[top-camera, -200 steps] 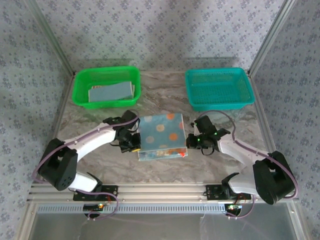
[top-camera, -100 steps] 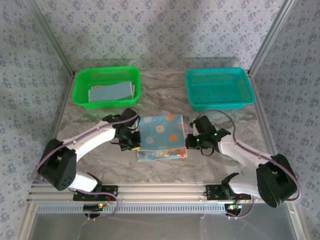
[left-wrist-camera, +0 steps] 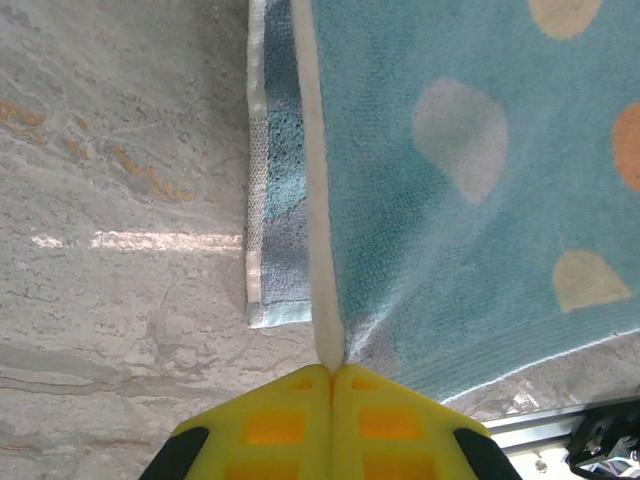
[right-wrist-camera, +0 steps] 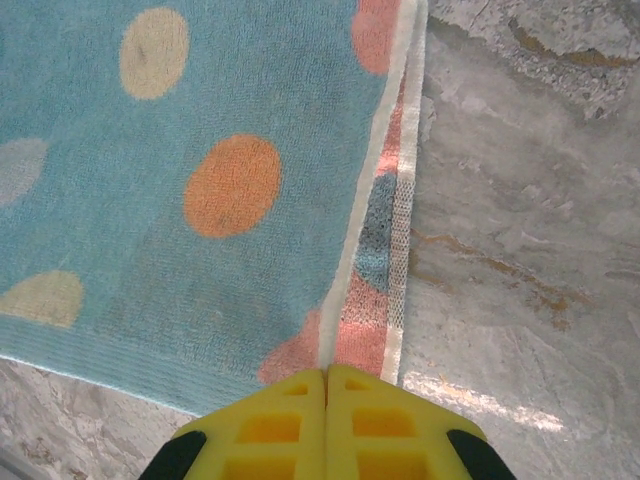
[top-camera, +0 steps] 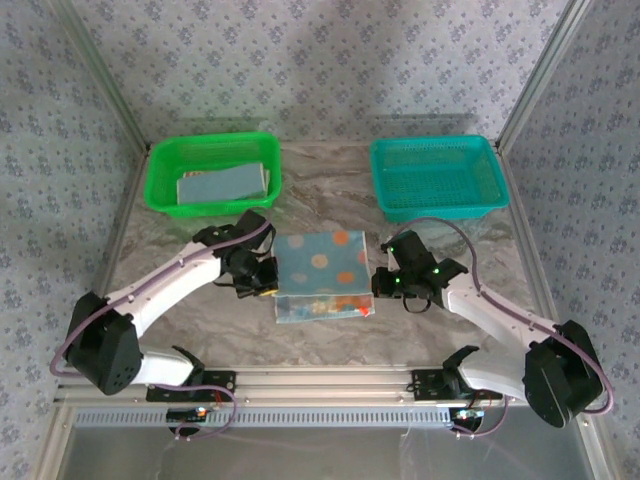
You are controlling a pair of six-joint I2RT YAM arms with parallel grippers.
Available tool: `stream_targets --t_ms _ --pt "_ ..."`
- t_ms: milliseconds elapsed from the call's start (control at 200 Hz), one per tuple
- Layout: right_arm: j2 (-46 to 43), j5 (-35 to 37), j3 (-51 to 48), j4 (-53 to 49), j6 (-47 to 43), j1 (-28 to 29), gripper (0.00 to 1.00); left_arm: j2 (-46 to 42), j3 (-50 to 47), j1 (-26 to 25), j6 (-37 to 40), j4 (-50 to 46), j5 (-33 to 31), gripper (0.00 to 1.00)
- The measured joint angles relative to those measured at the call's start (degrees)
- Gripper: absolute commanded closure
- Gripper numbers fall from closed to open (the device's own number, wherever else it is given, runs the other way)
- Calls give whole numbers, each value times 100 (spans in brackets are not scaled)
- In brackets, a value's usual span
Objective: Fold and stack the towels
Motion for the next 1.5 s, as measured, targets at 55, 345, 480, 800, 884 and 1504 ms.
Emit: stream_targets --t_ms 55,345,480,800,884,1504 --pt "2 0 0 2 15 4 97 -22 -83 -4 -2 33 13 100" --pt "293 -2 -61 129 20 87 97 260 -560 -122 -28 352 127 100" --pt "404 -2 -195 216 20 138 97 533 -614 -155 -31 533 177 100" --pt "586 0 -452 358 20 247 97 951 -741 -225 -24 765 234 100" --pt "616 0 -476 361 22 289 97 981 -763 -229 -24 765 247 100" --pt "-33 197 -216 9 20 348 97 291 -197 -234 2 199 26 100"
